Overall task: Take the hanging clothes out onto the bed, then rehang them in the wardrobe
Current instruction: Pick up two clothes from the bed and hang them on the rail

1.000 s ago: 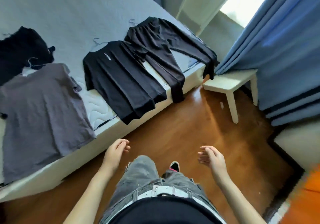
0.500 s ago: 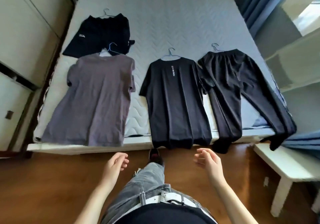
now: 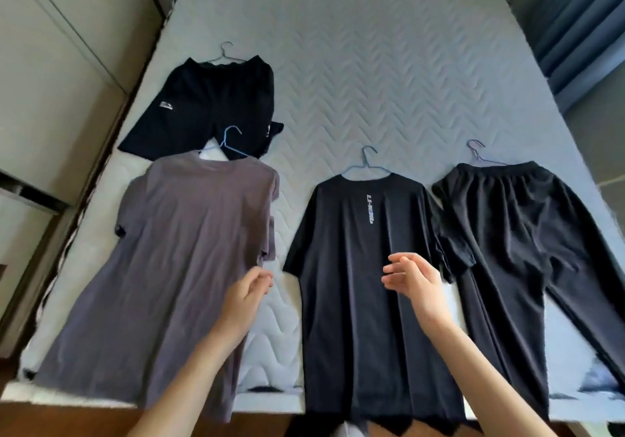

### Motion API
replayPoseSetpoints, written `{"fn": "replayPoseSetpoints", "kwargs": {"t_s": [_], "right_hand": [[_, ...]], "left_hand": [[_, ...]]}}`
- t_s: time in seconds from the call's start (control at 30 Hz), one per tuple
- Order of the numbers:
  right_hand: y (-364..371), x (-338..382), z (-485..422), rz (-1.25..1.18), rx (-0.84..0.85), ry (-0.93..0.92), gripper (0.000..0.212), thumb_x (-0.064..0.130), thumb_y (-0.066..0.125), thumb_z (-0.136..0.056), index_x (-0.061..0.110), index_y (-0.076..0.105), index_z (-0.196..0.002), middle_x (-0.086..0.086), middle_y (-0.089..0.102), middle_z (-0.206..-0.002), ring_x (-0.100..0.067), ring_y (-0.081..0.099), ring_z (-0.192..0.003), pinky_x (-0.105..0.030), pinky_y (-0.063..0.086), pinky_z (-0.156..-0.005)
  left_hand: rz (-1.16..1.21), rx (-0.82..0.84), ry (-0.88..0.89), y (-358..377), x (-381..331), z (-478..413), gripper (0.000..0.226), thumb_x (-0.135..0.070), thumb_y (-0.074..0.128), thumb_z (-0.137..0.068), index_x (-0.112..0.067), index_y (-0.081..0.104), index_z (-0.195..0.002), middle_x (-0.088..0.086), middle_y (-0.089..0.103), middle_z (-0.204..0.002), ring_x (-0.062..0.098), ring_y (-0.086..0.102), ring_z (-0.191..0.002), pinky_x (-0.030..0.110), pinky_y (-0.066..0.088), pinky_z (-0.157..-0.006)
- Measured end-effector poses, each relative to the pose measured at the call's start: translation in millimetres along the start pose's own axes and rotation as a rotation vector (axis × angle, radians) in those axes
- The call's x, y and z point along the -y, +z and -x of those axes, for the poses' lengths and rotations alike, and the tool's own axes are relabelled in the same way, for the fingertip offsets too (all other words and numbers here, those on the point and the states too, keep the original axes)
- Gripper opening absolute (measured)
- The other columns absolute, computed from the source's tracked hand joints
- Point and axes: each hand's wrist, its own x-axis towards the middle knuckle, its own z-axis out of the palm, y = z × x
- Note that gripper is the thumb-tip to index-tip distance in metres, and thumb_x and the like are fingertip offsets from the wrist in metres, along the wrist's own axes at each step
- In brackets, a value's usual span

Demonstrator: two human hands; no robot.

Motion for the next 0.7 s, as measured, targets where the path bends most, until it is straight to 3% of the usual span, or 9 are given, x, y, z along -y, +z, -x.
{"fn": "replayPoseSetpoints", "kwargs": {"t_s": [0.07, 0.13, 0.27, 0.4, 0.47, 0.57, 0.7], "right_hand": [[16.3, 6.1, -68.7, -0.003, -0.004, -0.020, 0.024, 0.004, 0.043, -0.095, -0.002, 0.065, -0.100, -0.017, 0.067, -0.082, -0.029, 0.065, -0.070, -0.036, 0.056, -0.069], [35.1, 5.1, -143.5, -0.011, -0.013, -0.045, 0.022, 0.004, 0.045, -0.094, 0.002, 0.067, -0.097, -0.017, 0.068, -0.083, -0.029, 0.066, -0.071, -0.037, 0.057, -0.070], [73.4, -13.6, -290.5, -0.069, -0.059, -0.057, 0.020, 0.002, 0.045, -0.094, 0.006, 0.064, -0.094, -0.015, 0.067, -0.089, -0.027, 0.066, -0.074, -0.030, 0.057, -0.068], [97.9, -46.5, -410.8, -0.230, -0.131, 0.030, 0.017, 0.000, 0.046, -0.095, -0.002, 0.057, -0.108, -0.016, 0.064, -0.097, -0.029, 0.066, -0.087, -0.029, 0.059, -0.076], [105.8, -62.2, -453.4, -0.283, -0.156, 0.089, 0.015, 0.000, 0.047, -0.094, -0.004, 0.057, -0.104, -0.019, 0.062, -0.103, -0.031, 0.066, -0.098, -0.034, 0.056, -0.084], [118.2, -72.1, -487.9, -0.316, -0.206, 0.152, 0.016, 0.003, 0.048, -0.094, 0.001, 0.058, -0.081, -0.016, 0.064, -0.098, -0.021, 0.068, -0.088, -0.034, 0.054, -0.092], [136.6, -63.2, -511.4, -0.381, -0.242, 0.226, 0.011, 0.011, 0.051, -0.095, 0.007, 0.055, -0.086, -0.009, 0.059, -0.085, -0.017, 0.064, -0.079, -0.036, 0.055, -0.092]], "left_hand": [[-0.055, -0.023, 0.037, 9.0, 1.9, -65.2, 0.022, -0.042, 0.051, -0.088, -0.026, 0.066, -0.094, -0.004, 0.070, -0.091, 0.010, 0.065, -0.088, 0.026, 0.048, -0.078], [-0.107, -0.080, 0.079, 17.9, 10.1, -134.9, 0.015, -0.026, 0.053, -0.095, -0.021, 0.066, -0.104, -0.005, 0.068, -0.101, 0.005, 0.063, -0.094, 0.022, 0.047, -0.081], [-0.238, -0.224, 0.157, 30.7, 45.6, -276.1, 0.026, -0.020, 0.055, -0.095, -0.015, 0.062, -0.119, -0.002, 0.060, -0.114, 0.016, 0.059, -0.106, 0.037, 0.046, -0.097], [-0.378, -0.369, 0.194, 39.9, 78.1, -382.4, 0.036, -0.021, 0.055, -0.094, -0.009, 0.058, -0.128, 0.005, 0.056, -0.127, 0.023, 0.052, -0.119, 0.038, 0.039, -0.102], [-0.461, -0.438, 0.252, 46.1, 91.4, -421.5, 0.036, -0.019, 0.057, -0.093, -0.006, 0.058, -0.127, 0.010, 0.055, -0.128, 0.028, 0.050, -0.121, 0.039, 0.038, -0.101], [-0.553, -0.485, 0.285, 61.2, 115.2, -456.9, 0.037, -0.016, 0.060, -0.090, -0.003, 0.058, -0.125, 0.015, 0.056, -0.127, 0.034, 0.048, -0.117, 0.043, 0.038, -0.100], [-0.630, -0.586, 0.317, 76.0, 142.2, -468.8, 0.039, -0.013, 0.063, -0.088, -0.001, 0.059, -0.124, 0.017, 0.057, -0.127, 0.036, 0.049, -0.114, 0.045, 0.038, -0.101]]}}
